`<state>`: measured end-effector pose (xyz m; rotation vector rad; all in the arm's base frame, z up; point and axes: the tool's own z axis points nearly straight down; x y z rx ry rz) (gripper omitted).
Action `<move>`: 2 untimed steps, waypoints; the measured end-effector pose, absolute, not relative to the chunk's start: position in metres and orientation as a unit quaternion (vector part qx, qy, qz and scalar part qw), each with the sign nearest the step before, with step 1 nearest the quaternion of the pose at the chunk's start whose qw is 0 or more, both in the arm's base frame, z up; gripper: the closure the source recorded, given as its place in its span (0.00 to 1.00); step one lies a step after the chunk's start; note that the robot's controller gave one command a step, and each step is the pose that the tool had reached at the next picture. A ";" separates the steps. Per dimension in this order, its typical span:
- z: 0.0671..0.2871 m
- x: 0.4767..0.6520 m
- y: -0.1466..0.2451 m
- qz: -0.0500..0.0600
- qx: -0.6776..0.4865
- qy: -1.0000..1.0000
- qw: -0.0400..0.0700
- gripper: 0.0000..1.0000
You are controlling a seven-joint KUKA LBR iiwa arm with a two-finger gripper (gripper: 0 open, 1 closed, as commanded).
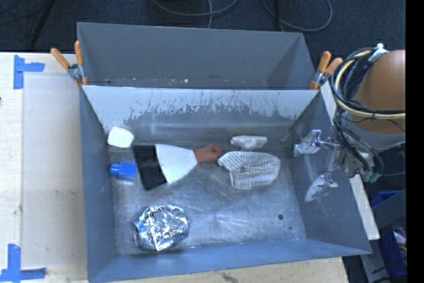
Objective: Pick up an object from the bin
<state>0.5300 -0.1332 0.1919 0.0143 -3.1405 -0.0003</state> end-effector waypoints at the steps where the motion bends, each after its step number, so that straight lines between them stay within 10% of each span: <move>1: 0.192 0.530 -0.133 0.000 0.005 -1.000 0.001 0.00; 2: 0.177 0.521 -0.136 0.001 0.039 -0.999 -0.003 0.00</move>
Offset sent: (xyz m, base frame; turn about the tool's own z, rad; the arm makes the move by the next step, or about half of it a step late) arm -0.0301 -0.0074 -0.0460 -0.1939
